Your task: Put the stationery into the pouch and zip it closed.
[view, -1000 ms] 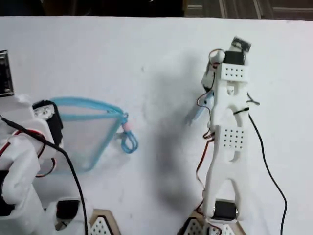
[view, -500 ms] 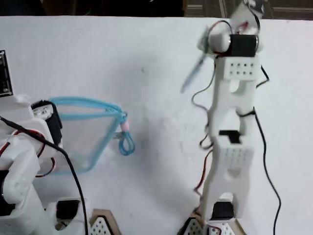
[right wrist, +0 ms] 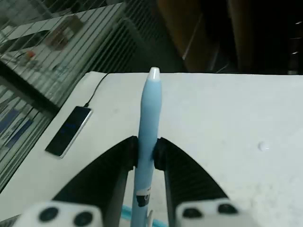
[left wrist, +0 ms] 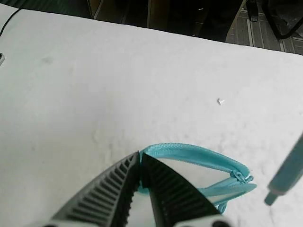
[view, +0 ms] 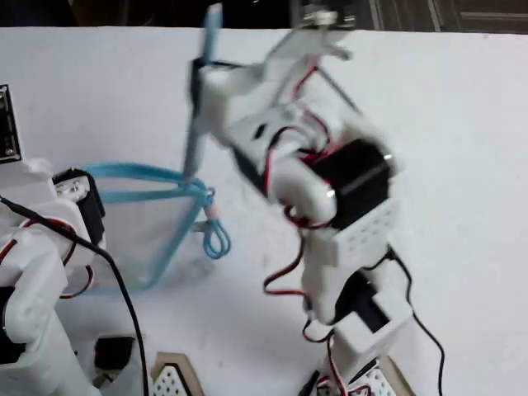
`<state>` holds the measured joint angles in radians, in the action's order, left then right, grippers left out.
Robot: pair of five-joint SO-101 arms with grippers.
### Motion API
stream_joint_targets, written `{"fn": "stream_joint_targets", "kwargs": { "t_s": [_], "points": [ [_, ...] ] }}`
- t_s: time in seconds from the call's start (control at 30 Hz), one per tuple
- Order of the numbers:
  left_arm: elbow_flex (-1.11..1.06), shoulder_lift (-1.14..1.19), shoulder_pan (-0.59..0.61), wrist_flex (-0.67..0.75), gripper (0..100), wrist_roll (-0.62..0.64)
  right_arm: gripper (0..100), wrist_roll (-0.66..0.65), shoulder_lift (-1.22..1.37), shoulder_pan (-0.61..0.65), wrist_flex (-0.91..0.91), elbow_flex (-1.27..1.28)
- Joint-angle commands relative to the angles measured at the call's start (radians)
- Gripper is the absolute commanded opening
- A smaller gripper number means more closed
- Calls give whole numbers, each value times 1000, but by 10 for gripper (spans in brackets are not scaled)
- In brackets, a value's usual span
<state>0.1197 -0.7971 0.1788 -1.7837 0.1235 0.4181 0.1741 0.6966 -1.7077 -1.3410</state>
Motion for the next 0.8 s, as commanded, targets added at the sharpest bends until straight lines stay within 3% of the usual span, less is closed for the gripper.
{"fn": "stream_joint_targets", "kwargs": {
  "t_s": [0.0,0.17,0.43,0.77],
  "points": [
    [-2,1,5,0,23,5,17,9,-35,35,74,-14],
    [-2,1,5,0,23,5,17,9,16,41,148,-14],
    [2,1,5,0,23,5,17,43,88,110,105,-14],
    [-2,1,7,3,23,5,17,57,127,107,70,-23]
  ]
}}
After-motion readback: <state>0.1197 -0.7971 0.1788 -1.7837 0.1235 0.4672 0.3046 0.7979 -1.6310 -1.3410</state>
